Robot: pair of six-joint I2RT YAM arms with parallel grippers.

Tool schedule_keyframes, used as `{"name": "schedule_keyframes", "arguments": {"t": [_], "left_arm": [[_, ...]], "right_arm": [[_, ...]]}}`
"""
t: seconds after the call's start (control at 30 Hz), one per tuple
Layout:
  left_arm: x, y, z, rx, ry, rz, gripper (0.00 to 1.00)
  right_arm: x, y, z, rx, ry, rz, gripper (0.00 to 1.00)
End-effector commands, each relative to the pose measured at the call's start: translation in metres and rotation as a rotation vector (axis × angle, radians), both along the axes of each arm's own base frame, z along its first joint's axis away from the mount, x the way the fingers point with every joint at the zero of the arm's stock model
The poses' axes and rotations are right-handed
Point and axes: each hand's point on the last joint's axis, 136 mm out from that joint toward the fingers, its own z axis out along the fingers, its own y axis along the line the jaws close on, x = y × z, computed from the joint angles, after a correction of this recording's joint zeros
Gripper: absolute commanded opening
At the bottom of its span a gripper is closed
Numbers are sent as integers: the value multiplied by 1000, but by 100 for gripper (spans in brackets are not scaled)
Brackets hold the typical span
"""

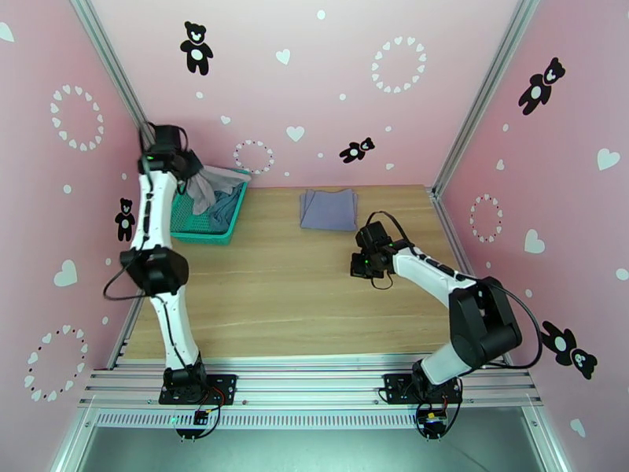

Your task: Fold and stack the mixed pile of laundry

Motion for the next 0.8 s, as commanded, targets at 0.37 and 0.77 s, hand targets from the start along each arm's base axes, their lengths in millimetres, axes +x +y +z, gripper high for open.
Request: {"name": "schedule_keyframes", "arguments": {"t": [0.37,0.77], "left_arm": [[-192,-208,41,-338,-14,-513,0],[-210,-250,13,-374,59,-588,0]], "right_arm": [[-45,-28,30,-21,-71,-40,0],[-67,32,77,139,-235,350,41]]}}
